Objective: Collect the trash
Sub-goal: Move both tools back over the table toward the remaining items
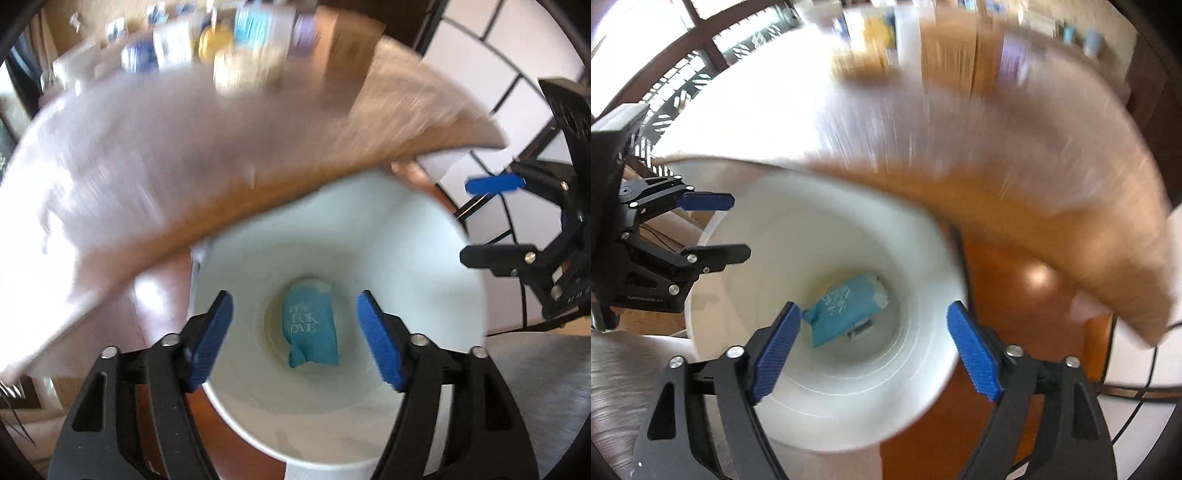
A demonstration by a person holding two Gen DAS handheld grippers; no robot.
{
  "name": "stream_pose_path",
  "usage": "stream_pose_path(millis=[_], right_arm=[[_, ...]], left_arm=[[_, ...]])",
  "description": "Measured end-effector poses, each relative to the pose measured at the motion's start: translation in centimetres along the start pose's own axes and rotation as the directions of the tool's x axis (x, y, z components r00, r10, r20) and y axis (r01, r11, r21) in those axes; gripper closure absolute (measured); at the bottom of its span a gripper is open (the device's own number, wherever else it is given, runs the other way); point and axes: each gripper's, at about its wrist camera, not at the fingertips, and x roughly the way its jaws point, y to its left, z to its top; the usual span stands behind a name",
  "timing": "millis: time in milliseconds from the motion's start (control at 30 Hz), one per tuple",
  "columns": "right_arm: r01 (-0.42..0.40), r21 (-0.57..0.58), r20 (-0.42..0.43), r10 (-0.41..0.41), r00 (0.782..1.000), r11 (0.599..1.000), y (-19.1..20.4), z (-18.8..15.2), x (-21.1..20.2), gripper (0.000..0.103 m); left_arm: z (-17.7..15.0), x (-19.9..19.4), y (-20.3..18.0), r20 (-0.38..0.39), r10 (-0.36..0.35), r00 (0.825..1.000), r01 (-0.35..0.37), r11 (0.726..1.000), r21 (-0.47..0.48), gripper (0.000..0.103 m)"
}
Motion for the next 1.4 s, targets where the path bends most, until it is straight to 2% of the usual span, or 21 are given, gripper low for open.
stream_pose_path(millis=[33,67,100,133,167,200,267,300,367,433,600,733,1000,1400], right_arm=[[0.022,-0.015,0.049,-0.022,0.999,1.000,0.3,0.7,-1.6,0.008],[0.072,-0.027,0.134,-0.068,0.989,0.997,0.9,1.6,-4.1,0.004],[0.114,-0.025,0.204,-0.107,0.973,0.993,1.0,2.4,-5.6,0.004],[0.156,-0.012,0.268,-0.147,0.952,0.988,1.1,3.0,-6.9,0.004],[0.196,0.020,0.337,-0.191,0.922,0.980,0.9,3.8,-8.4,0.004],[0.202,0.081,0.405,-0.218,0.888,0.976,0.6,4.8,-9.8,0.004],[0.133,0.178,0.470,-0.203,0.859,0.975,-0.7,6.0,-10.8,0.004],[0.074,0.226,0.484,-0.178,0.857,0.971,-1.3,6.3,-10.6,0.004],[-0.049,0.271,0.489,-0.094,0.867,0.961,-3.0,6.9,-10.1,0.004],[-0.085,0.301,0.461,-0.067,0.885,0.950,-4.5,7.6,-8.9,0.004],[-0.063,0.419,0.330,-0.087,0.940,0.906,-6.8,9.1,-4.1,0.004],[-0.020,0.443,0.264,-0.109,0.958,0.896,-7.5,9.2,-1.0,0.004],[0.069,0.462,0.199,-0.179,0.964,0.884,-7.9,10.9,2.9,0.004],[0.120,0.442,0.173,-0.216,0.961,0.889,-7.8,11.7,5.2,0.013]], left_arm=[[0.6,-1.9,-0.3,0.058,0.007,0.998,-0.008,1.000,0.018,0.011],[1.2,-3.4,-0.4,0.111,0.017,0.994,-0.020,0.999,0.026,0.004],[1.9,-5.2,-0.5,0.179,0.033,0.983,-0.038,0.999,0.029,0.002],[2.5,-6.4,-0.5,0.230,0.050,0.972,-0.057,0.998,0.021,0.001],[3.4,-7.7,-0.2,0.290,0.081,0.953,-0.085,0.996,-0.001,0.001],[4.4,-8.5,0.2,0.332,0.109,0.937,-0.105,0.994,-0.029,0.001],[6.2,-9.3,1.3,0.378,0.141,0.915,-0.114,0.989,-0.095,0.001],[7.0,-9.4,1.9,0.391,0.132,0.911,-0.092,0.988,-0.120,0.001],[7.9,-9.2,2.5,0.411,0.081,0.908,-0.030,0.991,-0.129,0.001],[9.1,-8.6,3.2,0.420,0.048,0.906,0.011,0.991,-0.137,0.001],[9.8,-6.3,4.8,0.337,0.056,0.940,-0.011,0.991,-0.135,0.001],[10.0,-3.8,4.8,0.270,0.088,0.959,-0.059,0.992,-0.114,0.001],[11.1,-0.6,5.9,0.222,0.104,0.969,-0.077,0.989,-0.126,0.001],[11.6,2.0,5.4,0.197,0.128,0.972,-0.115,0.991,-0.073,0.001]])
